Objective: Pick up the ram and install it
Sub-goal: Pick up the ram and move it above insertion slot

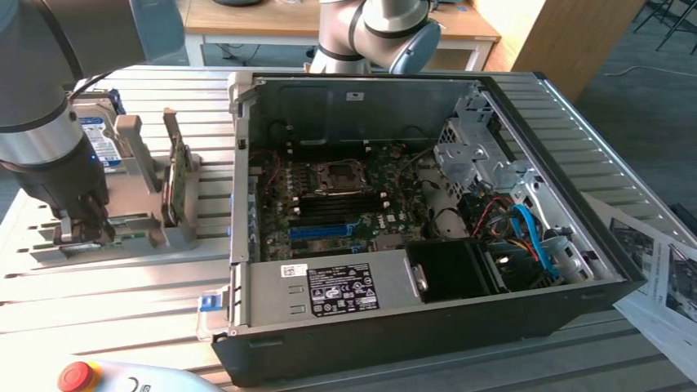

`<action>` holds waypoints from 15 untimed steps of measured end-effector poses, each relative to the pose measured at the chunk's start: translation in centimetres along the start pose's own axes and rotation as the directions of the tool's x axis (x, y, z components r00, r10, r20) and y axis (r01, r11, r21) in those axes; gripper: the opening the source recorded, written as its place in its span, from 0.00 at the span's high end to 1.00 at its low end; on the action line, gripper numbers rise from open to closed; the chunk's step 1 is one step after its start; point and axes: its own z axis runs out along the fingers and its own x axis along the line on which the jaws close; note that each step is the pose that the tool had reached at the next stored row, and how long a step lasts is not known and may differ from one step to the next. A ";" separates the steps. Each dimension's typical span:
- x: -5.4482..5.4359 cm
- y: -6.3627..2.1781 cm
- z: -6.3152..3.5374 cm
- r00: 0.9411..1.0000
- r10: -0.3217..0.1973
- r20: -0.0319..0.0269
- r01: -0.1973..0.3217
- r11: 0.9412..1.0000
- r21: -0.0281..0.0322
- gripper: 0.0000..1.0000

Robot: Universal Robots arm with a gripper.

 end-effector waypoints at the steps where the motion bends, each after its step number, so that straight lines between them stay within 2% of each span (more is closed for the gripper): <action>1: 0.0 0.01 -0.07 1.000 0.000 0.000 0.000 1.000 0.000 0.88; 15: 0.0 0.07 -1.77 1.000 0.000 0.000 0.000 1.000 0.000 0.88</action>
